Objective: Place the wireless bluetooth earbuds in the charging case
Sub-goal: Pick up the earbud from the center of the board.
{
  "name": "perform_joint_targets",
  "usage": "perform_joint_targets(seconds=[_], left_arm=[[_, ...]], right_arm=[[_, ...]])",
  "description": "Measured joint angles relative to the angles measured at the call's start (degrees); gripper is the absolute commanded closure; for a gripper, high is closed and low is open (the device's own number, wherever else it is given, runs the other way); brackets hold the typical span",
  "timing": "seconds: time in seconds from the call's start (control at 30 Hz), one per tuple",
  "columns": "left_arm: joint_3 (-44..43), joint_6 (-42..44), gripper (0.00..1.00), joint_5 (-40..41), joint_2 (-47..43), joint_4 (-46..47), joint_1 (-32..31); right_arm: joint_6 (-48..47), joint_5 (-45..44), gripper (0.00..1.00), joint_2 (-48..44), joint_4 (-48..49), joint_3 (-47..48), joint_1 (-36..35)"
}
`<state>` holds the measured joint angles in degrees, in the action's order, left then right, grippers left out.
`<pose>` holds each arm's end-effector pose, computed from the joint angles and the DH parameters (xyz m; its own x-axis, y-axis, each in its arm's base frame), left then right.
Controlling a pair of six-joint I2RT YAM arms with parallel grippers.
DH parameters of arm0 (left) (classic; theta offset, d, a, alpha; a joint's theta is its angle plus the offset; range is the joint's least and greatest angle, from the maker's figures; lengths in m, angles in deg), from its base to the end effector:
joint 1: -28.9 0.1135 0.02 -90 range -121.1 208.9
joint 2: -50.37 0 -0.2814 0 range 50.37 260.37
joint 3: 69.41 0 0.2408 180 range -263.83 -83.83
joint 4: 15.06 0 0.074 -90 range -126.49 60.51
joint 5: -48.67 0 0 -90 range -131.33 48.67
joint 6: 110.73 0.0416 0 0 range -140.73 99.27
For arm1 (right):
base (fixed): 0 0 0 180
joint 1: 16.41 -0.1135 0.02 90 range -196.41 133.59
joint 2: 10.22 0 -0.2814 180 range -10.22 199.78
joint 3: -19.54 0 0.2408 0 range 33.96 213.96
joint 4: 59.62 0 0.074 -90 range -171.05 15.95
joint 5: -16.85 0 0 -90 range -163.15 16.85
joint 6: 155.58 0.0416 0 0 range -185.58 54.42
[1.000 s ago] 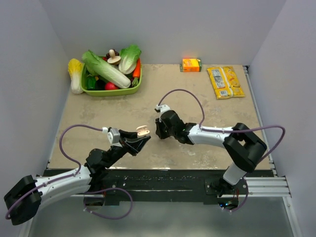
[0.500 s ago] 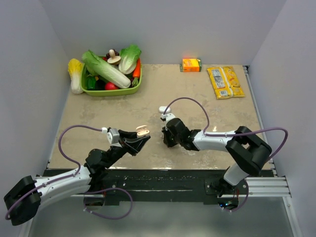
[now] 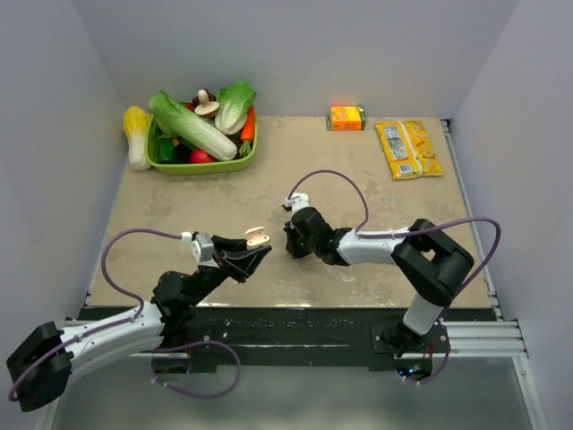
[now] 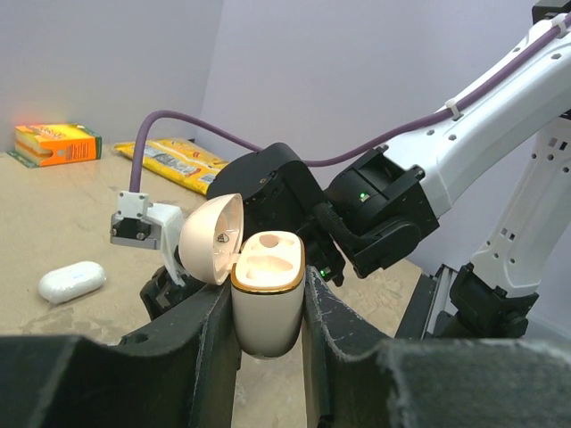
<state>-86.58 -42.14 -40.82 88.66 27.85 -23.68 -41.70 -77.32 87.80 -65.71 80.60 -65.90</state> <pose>0.0800 -0.1039 0.2440 -0.0781 -0.4987 -0.8633 0.8170 0.4642 -0.3420 0.2206 0.2535 0.1685 -0.6985 -0.1960 -0.6883 -0.4823 0.8394 0.2504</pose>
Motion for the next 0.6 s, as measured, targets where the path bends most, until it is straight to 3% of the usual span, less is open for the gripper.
perform_joint_targets(seconds=[0.37, 0.6], left_arm=[[0.0, 0.7, 1.0, 0.0, -0.7, -1.9, 0.0], [0.0, 1.0, 1.0, 0.0, -0.6, -1.8, 0.0]], right_arm=[[0.5, 0.7, 1.0, 2.7, 0.5, 3.1, 0.8], [-1.5, 3.5, 1.0, -4.6, 1.3, -2.6, 0.0]])
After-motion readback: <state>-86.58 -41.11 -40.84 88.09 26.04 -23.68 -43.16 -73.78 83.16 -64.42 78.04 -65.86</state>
